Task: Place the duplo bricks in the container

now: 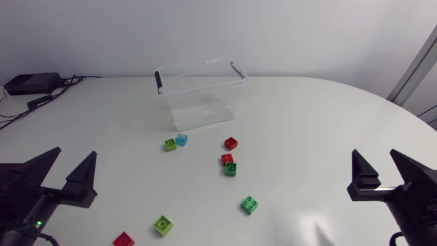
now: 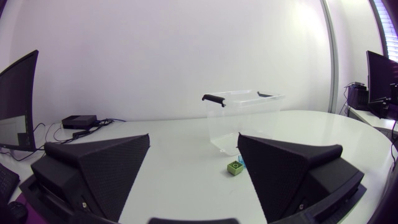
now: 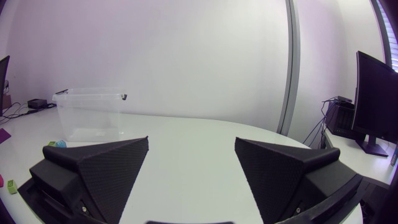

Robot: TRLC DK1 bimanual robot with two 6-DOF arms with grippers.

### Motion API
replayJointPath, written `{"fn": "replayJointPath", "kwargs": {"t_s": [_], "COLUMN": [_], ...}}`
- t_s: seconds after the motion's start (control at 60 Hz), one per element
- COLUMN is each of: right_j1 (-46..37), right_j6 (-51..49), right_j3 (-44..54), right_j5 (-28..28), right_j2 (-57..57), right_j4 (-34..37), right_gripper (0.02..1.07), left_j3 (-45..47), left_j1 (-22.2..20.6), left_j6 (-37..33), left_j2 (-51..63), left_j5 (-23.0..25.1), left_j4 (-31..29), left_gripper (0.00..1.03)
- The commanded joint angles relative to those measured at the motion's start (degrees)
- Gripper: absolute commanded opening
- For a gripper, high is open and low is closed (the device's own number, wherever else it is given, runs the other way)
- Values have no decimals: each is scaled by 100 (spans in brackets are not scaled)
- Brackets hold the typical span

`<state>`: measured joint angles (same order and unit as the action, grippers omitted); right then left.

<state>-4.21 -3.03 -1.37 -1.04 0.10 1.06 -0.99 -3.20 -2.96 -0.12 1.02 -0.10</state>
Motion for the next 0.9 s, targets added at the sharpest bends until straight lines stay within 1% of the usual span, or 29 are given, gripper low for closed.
{"fn": "replayJointPath", "kwargs": {"t_s": [0.0,0.383,0.5,0.65,0.75,0.883], "right_j1": [8,8,16,34,34,87], "right_j6": [-49,-58,-75,-110,-110,-110], "right_j3": [137,137,137,137,137,128], "right_j5": [42,42,42,42,34,7], "right_j2": [-27,-27,-19,-27,-36,-36], "right_j4": [-62,-62,-53,-53,-53,-62], "right_gripper": [102,102,102,102,102,102], "left_j3": [99,91,91,20,-155,-340], "left_j1": [-49,-49,-137,-128,-128,-128], "left_j6": [103,147,199,164,164,138], "left_j2": [-67,-67,-67,-67,-50,144], "left_j5": [-31,-40,-49,-84,-84,-84], "left_j4": [1,-25,-34,-43,-254,-351], "left_gripper": [99,99,99,99,99,97]}}
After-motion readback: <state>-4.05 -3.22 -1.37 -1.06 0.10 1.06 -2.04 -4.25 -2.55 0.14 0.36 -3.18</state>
